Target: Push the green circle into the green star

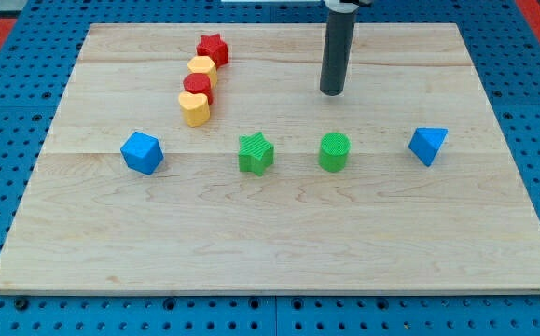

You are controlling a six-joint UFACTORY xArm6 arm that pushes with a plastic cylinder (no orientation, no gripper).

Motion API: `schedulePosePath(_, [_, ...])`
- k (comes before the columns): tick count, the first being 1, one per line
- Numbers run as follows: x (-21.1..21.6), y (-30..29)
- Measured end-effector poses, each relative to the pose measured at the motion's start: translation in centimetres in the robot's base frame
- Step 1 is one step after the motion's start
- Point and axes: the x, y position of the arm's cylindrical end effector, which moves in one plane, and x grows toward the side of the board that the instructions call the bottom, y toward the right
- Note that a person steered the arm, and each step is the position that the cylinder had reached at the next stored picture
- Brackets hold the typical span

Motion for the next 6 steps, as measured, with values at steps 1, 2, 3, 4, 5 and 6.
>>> schedulePosePath(1, [0.0, 0.0])
schedulePosePath(2, [0.0, -0.4])
schedulePosePath(3, [1.2, 0.3])
schedulePosePath(4, [5.3, 2.0])
schedulePosePath(5, [6.8, 2.0])
schedulePosePath(6, [9.9, 3.6])
